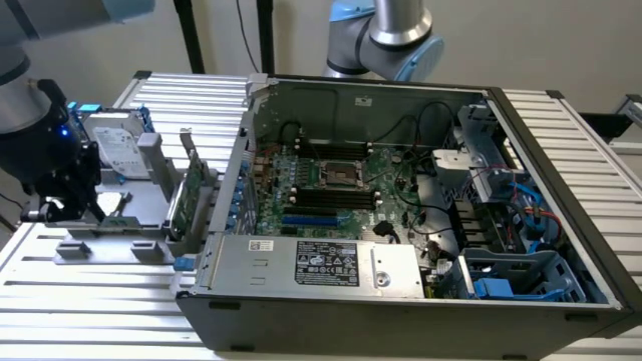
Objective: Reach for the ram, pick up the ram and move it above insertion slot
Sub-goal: 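Pick up the ram and move it above insertion slot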
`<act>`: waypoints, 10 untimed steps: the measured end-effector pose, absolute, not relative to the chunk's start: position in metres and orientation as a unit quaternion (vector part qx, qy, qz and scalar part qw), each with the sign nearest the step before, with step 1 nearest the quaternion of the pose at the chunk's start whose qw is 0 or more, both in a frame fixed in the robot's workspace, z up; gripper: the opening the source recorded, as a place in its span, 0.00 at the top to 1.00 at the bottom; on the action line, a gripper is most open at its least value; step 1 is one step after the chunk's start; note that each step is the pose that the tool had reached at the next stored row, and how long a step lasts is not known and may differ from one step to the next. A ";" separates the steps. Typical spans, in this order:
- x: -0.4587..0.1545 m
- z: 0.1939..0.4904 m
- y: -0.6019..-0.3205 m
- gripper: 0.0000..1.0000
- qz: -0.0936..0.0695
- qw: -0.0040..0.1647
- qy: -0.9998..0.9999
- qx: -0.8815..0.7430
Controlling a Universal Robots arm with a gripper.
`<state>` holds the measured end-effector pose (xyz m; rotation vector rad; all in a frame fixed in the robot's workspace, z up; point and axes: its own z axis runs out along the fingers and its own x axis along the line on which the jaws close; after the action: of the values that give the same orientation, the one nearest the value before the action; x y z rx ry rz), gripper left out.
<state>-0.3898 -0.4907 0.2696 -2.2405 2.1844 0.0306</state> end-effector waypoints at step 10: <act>-0.370 0.312 -0.491 0.87 0.015 0.011 0.694 -0.720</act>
<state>-0.3700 -0.4907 0.3121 -2.2449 2.1651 0.0458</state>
